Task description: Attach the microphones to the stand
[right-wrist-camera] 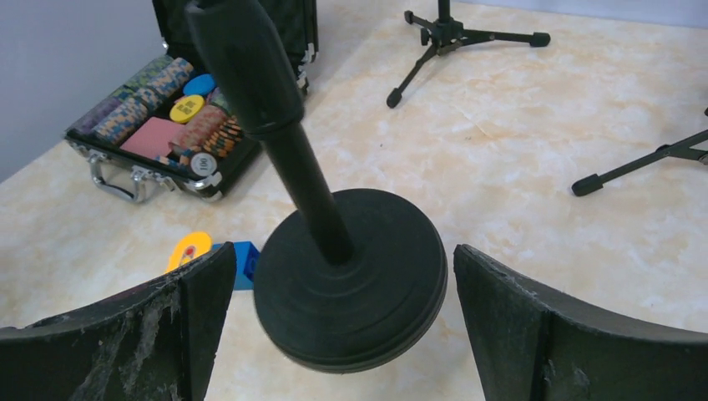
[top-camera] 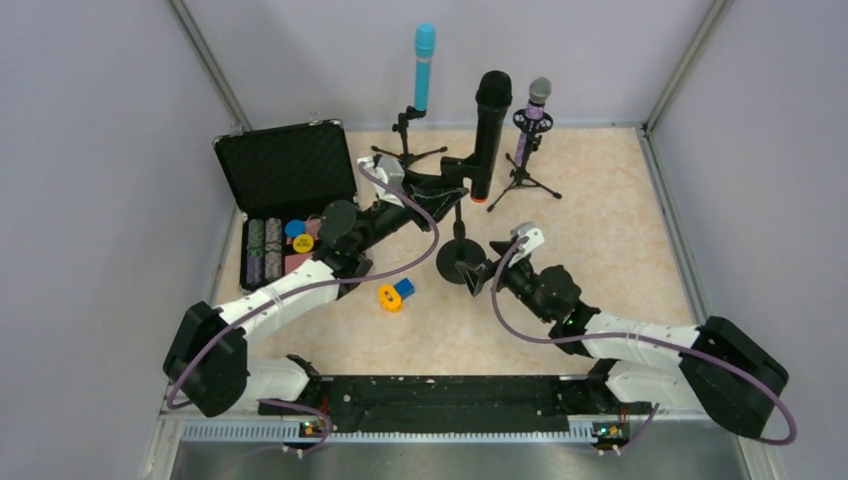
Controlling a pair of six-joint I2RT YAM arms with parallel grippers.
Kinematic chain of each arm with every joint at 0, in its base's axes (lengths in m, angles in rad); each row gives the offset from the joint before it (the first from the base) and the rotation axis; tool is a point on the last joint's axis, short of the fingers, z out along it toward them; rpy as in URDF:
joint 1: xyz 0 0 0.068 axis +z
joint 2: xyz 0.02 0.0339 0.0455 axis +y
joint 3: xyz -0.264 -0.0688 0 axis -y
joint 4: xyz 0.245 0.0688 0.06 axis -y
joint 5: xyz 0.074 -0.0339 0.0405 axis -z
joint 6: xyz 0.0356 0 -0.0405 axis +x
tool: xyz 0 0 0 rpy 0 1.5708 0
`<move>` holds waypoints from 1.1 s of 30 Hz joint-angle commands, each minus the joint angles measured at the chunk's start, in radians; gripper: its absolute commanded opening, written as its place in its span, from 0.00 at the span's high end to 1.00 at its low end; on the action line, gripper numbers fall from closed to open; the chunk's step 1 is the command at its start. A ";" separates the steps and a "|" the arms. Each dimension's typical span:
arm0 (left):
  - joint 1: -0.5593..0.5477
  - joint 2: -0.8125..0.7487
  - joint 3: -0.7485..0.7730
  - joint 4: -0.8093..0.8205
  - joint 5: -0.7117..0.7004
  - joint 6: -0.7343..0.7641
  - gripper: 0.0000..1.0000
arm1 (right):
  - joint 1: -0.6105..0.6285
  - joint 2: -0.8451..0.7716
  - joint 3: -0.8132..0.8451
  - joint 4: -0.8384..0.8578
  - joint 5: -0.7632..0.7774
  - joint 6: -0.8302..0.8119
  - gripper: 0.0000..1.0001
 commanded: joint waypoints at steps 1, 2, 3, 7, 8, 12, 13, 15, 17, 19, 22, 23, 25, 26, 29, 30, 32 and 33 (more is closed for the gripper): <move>0.012 -0.010 0.011 0.218 -0.055 -0.002 1.00 | 0.015 -0.122 0.051 -0.154 -0.029 0.018 0.01; 0.015 -0.009 0.011 0.217 -0.056 0.000 1.00 | 0.015 -0.145 0.054 -0.175 -0.032 0.022 0.01; 0.017 -0.006 0.009 0.216 -0.057 0.005 1.00 | 0.014 -0.167 0.053 -0.194 -0.036 0.029 0.01; 0.024 0.004 0.004 0.206 -0.067 0.024 1.00 | 0.003 -0.242 0.044 -0.265 -0.057 0.050 0.01; 0.027 0.008 0.000 0.208 -0.075 0.022 1.00 | -0.003 -0.259 0.044 -0.291 -0.062 0.056 0.01; 0.042 0.025 -0.010 0.230 -0.084 0.017 1.00 | -0.047 -0.315 0.050 -0.382 -0.103 0.096 0.01; 0.046 0.026 -0.012 0.229 -0.082 0.017 1.00 | -0.061 -0.326 0.048 -0.394 -0.121 0.106 0.01; 0.054 0.029 -0.016 0.228 -0.085 0.016 1.00 | -0.094 -0.340 0.044 -0.405 -0.146 0.132 0.01; 0.063 0.032 -0.019 0.227 -0.087 0.015 1.00 | -0.134 -0.340 0.040 -0.400 -0.211 0.167 0.01; 0.071 0.037 -0.024 0.231 -0.094 0.016 1.00 | -0.163 -0.327 0.043 -0.390 -0.256 0.184 0.01; 0.087 0.048 -0.030 0.246 -0.095 0.015 1.00 | -0.188 -0.286 0.068 -0.404 -0.305 0.194 0.01; 0.093 0.053 -0.030 0.249 -0.093 0.013 1.00 | -0.193 -0.270 0.076 -0.411 -0.320 0.200 0.01; 0.106 0.066 -0.024 0.258 -0.094 0.010 1.00 | -0.217 -0.243 0.091 -0.425 -0.369 0.219 0.01; 0.112 0.075 -0.018 0.263 -0.092 0.008 1.00 | -0.226 -0.235 0.094 -0.431 -0.396 0.229 0.01; 0.130 0.099 -0.003 0.279 -0.077 -0.003 1.00 | -0.247 -0.228 0.091 -0.430 -0.430 0.254 0.01; 0.136 0.108 0.002 0.281 -0.073 -0.003 1.00 | -0.254 -0.228 0.086 -0.426 -0.435 0.261 0.01; 0.146 0.123 0.008 0.296 -0.074 0.001 1.00 | -0.263 -0.226 0.077 -0.416 -0.441 0.271 0.01; 0.148 0.130 0.008 0.311 -0.086 0.003 1.00 | -0.267 -0.223 0.073 -0.408 -0.442 0.277 0.01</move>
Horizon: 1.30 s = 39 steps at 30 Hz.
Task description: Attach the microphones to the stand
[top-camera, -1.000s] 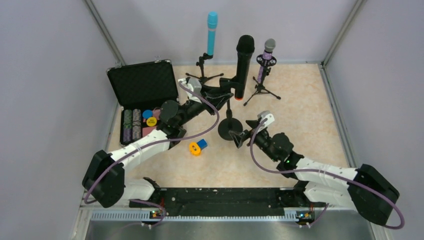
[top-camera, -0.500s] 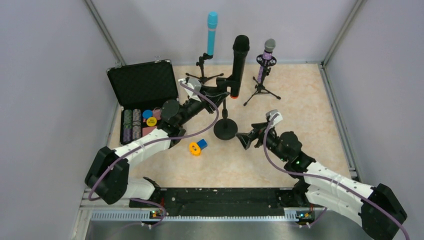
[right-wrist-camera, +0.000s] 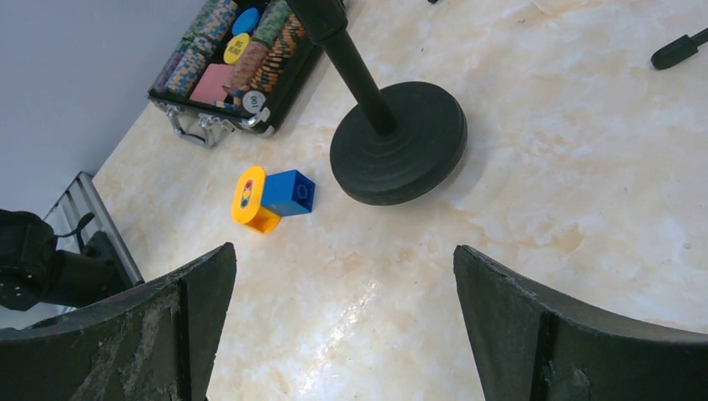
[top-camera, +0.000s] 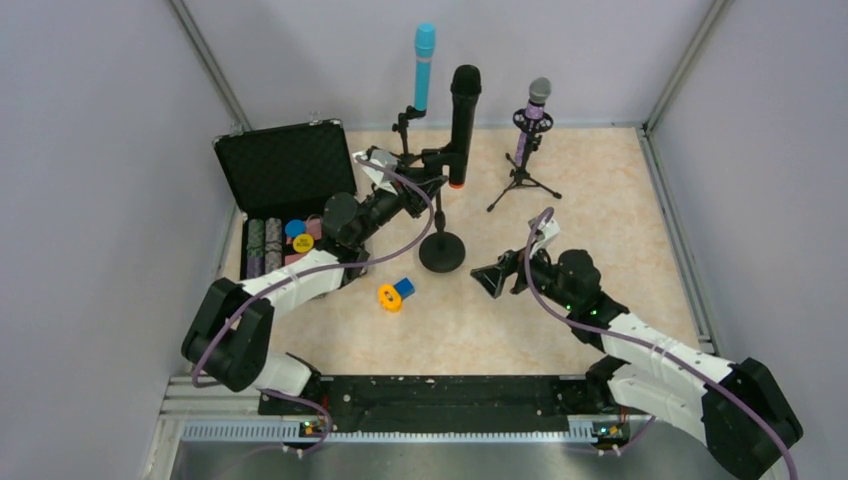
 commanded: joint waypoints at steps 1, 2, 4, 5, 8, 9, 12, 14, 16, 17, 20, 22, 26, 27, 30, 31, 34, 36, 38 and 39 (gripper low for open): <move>0.018 0.010 0.054 0.241 -0.034 -0.012 1.00 | -0.026 0.009 0.024 0.045 -0.054 0.045 0.01; 0.021 0.020 0.056 0.259 -0.037 -0.007 1.00 | -0.032 0.015 0.023 0.046 -0.052 0.046 0.01; 0.021 0.041 0.067 0.274 -0.045 0.013 1.00 | -0.046 0.027 0.030 0.035 -0.053 0.048 0.01; 0.021 0.056 0.080 0.271 -0.043 0.022 1.00 | -0.052 0.030 0.030 0.031 -0.055 0.047 0.01; 0.025 0.098 0.114 0.278 -0.033 0.030 1.00 | -0.067 0.026 0.033 0.021 -0.063 0.045 0.01; 0.025 0.112 0.121 0.291 -0.031 0.028 1.00 | -0.070 0.020 0.032 0.015 -0.062 0.042 0.01; 0.025 0.157 0.148 0.335 -0.020 0.026 1.00 | -0.073 0.003 0.027 0.015 -0.052 0.037 0.01; 0.027 0.187 0.157 0.370 -0.009 0.028 1.00 | -0.074 0.000 0.018 0.030 -0.054 0.035 0.01; 0.028 0.218 0.160 0.411 0.003 0.026 1.00 | -0.075 -0.004 0.011 0.043 -0.054 0.034 0.01; 0.029 0.229 0.160 0.430 0.007 0.023 1.00 | -0.075 -0.006 0.008 0.045 -0.054 0.035 0.01; 0.028 0.257 0.152 0.466 0.026 0.021 1.00 | -0.076 -0.002 0.007 0.046 -0.051 0.031 0.01; 0.027 0.271 0.144 0.472 0.033 0.029 1.00 | -0.076 0.001 0.007 0.046 -0.054 0.028 0.01; 0.028 0.284 0.129 0.450 0.034 0.051 1.00 | -0.077 -0.008 0.006 0.050 -0.070 0.024 0.01; 0.028 0.285 0.124 0.440 0.037 0.056 1.00 | -0.078 -0.013 0.001 0.056 -0.071 0.024 0.01; 0.028 0.282 0.106 0.419 0.038 0.076 1.00 | -0.077 -0.036 -0.011 0.075 -0.066 0.022 0.01; 0.028 0.279 0.096 0.419 0.034 0.082 1.00 | -0.078 -0.041 -0.013 0.076 -0.064 0.021 0.01; 0.028 0.272 0.063 0.420 0.029 0.094 1.00 | -0.078 -0.044 -0.012 0.081 -0.061 0.017 0.01; 0.027 0.269 0.047 0.421 0.039 0.102 0.93 | -0.078 -0.042 -0.010 0.090 -0.066 0.017 0.01; 0.028 0.271 0.037 0.421 0.055 0.107 0.79 | -0.078 -0.048 -0.008 0.096 -0.077 0.016 0.01; 0.028 0.270 0.032 0.422 0.057 0.106 0.73 | -0.078 -0.051 -0.010 0.103 -0.082 0.017 0.01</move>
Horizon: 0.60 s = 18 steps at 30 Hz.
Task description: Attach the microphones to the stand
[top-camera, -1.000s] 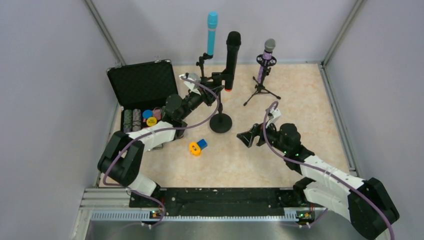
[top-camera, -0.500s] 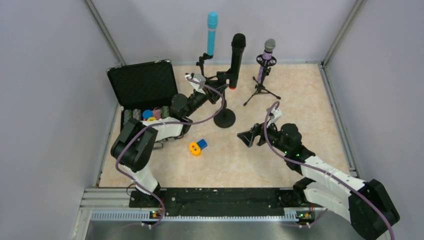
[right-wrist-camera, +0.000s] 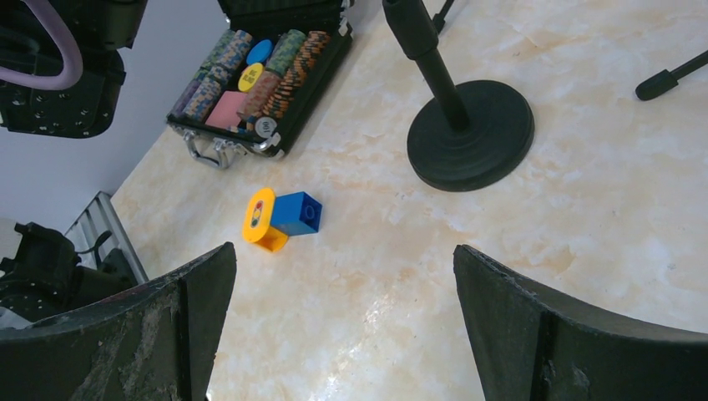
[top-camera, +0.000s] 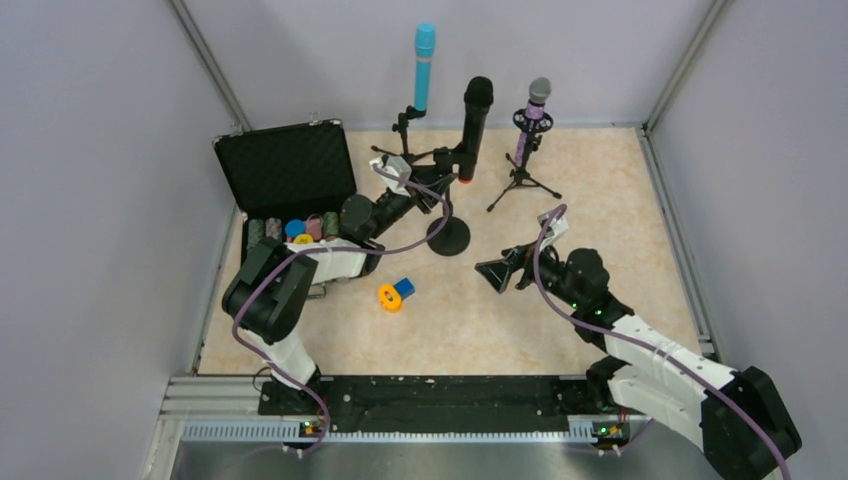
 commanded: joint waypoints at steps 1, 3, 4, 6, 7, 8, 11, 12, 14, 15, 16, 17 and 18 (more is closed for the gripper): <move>0.005 -0.037 -0.030 0.095 0.012 0.036 0.68 | -0.014 -0.026 -0.003 0.070 -0.028 -0.011 0.01; 0.005 -0.039 -0.039 0.093 0.015 0.033 0.60 | -0.013 -0.033 -0.004 0.076 -0.031 -0.012 0.01; 0.005 -0.041 -0.043 0.092 0.014 0.032 0.56 | -0.014 -0.034 -0.003 0.077 -0.030 -0.014 0.01; 0.005 -0.050 -0.052 0.090 0.011 0.035 0.48 | -0.013 -0.037 0.000 0.076 -0.029 -0.015 0.01; 0.005 -0.054 -0.055 0.088 0.011 0.038 0.45 | -0.014 -0.035 0.001 0.078 -0.031 -0.015 0.01; 0.006 -0.059 -0.061 0.084 0.009 0.040 0.42 | -0.014 -0.033 0.001 0.079 -0.031 -0.016 0.01; 0.005 -0.073 -0.076 0.083 0.002 0.043 0.29 | -0.013 -0.023 0.006 0.083 -0.032 -0.018 0.01; 0.005 -0.077 -0.082 0.087 -0.001 0.042 0.25 | -0.013 -0.020 0.009 0.084 -0.034 -0.019 0.01; 0.006 -0.080 -0.092 0.096 -0.009 0.036 0.18 | -0.014 -0.013 0.017 0.075 -0.040 -0.024 0.01; 0.005 -0.081 -0.095 0.099 -0.013 0.030 0.14 | -0.013 -0.011 0.021 0.069 -0.041 -0.025 0.01; 0.007 -0.081 -0.094 0.099 -0.014 0.024 0.12 | -0.013 -0.011 0.023 0.065 -0.042 -0.027 0.01; 0.007 -0.082 -0.096 0.099 -0.015 0.017 0.11 | -0.014 -0.011 0.024 0.063 -0.041 -0.030 0.01; 0.008 -0.083 -0.099 0.099 -0.016 0.008 0.10 | -0.013 -0.010 0.024 0.061 -0.039 -0.032 0.01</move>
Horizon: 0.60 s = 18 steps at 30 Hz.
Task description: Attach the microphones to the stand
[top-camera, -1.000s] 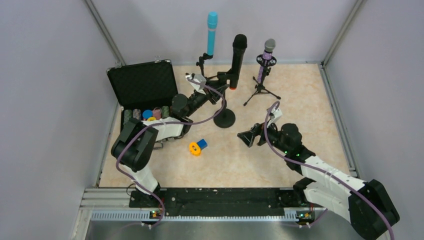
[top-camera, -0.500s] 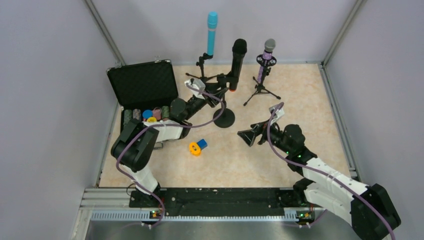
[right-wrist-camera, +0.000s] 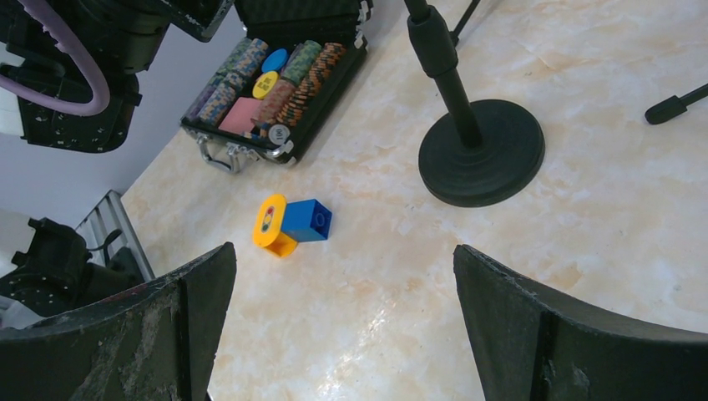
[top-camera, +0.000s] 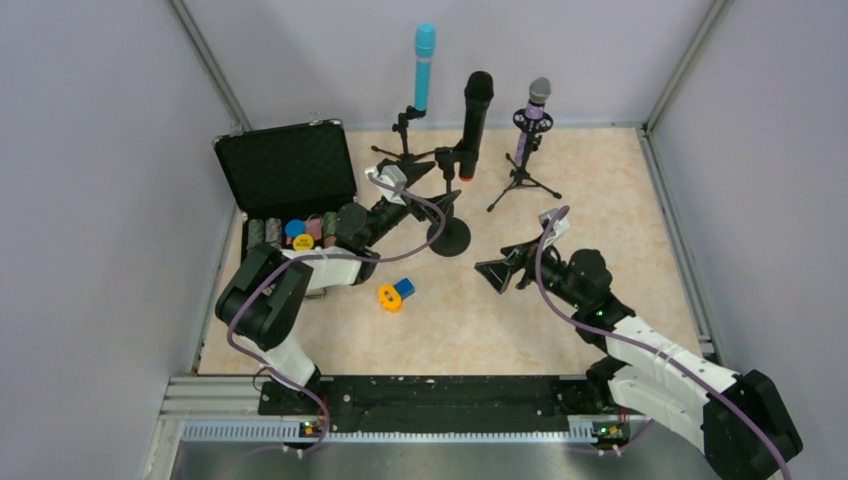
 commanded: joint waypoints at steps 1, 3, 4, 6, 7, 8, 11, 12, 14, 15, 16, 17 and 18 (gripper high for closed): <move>0.009 -0.041 -0.018 0.063 -0.017 -0.037 0.09 | -0.013 0.006 0.025 0.033 -0.012 -0.024 0.01; 0.016 -0.047 -0.029 0.066 -0.015 -0.058 0.07 | -0.014 0.013 0.026 0.037 -0.010 -0.025 0.01; 0.020 -0.051 -0.035 0.066 -0.016 -0.072 0.06 | -0.014 0.019 0.025 0.042 -0.010 -0.025 0.01; 0.032 -0.063 -0.052 0.066 -0.005 -0.090 0.01 | -0.014 0.036 0.030 0.052 -0.019 -0.025 0.01; 0.042 -0.068 -0.060 0.064 0.006 -0.102 0.01 | -0.013 0.044 0.032 0.058 -0.025 -0.023 0.01; 0.052 -0.075 -0.068 0.061 0.018 -0.120 0.01 | -0.014 0.055 0.036 0.067 -0.032 -0.020 0.01; 0.093 -0.101 -0.092 0.028 0.065 -0.184 0.01 | -0.016 0.088 0.046 0.082 -0.058 -0.018 0.01; 0.108 -0.112 -0.100 0.007 0.083 -0.204 0.01 | -0.018 0.099 0.051 0.082 -0.071 -0.016 0.01; 0.132 -0.140 -0.113 -0.063 0.108 -0.227 0.01 | -0.026 0.118 0.063 0.076 -0.095 -0.015 0.01; 0.140 -0.158 -0.119 -0.108 0.121 -0.227 0.01 | -0.031 0.129 0.066 0.071 -0.105 -0.016 0.01; 0.149 -0.179 -0.124 -0.165 0.128 -0.220 0.01 | -0.037 0.136 0.069 0.068 -0.116 -0.015 0.01; 0.157 -0.204 -0.127 -0.227 0.131 -0.207 0.01 | -0.045 0.141 0.068 0.071 -0.127 -0.013 0.01; 0.164 -0.232 -0.125 -0.309 0.128 -0.190 0.01 | -0.054 0.148 0.068 0.075 -0.137 -0.008 0.01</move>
